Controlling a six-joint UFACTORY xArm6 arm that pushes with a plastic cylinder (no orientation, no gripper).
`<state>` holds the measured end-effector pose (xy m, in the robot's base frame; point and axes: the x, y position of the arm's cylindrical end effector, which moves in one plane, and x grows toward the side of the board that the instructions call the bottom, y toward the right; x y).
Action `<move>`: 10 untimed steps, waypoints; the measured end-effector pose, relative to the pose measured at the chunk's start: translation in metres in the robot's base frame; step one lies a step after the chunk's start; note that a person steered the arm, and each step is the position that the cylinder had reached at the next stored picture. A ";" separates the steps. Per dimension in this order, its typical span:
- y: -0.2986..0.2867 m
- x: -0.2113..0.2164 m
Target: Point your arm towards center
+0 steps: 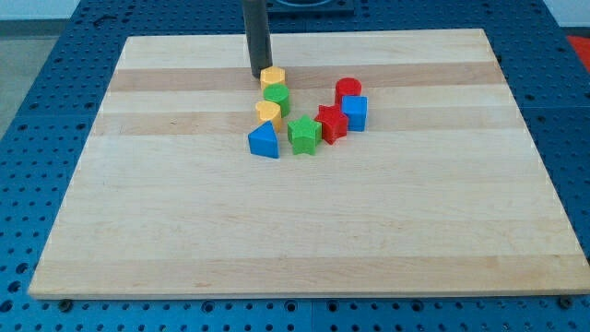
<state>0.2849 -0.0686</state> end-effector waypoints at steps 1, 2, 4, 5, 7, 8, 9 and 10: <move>0.000 -0.007; 0.000 -0.023; 0.007 -0.027; 0.036 -0.037; 0.081 -0.046; 0.106 -0.034; 0.121 -0.015; 0.124 -0.009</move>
<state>0.2759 0.0558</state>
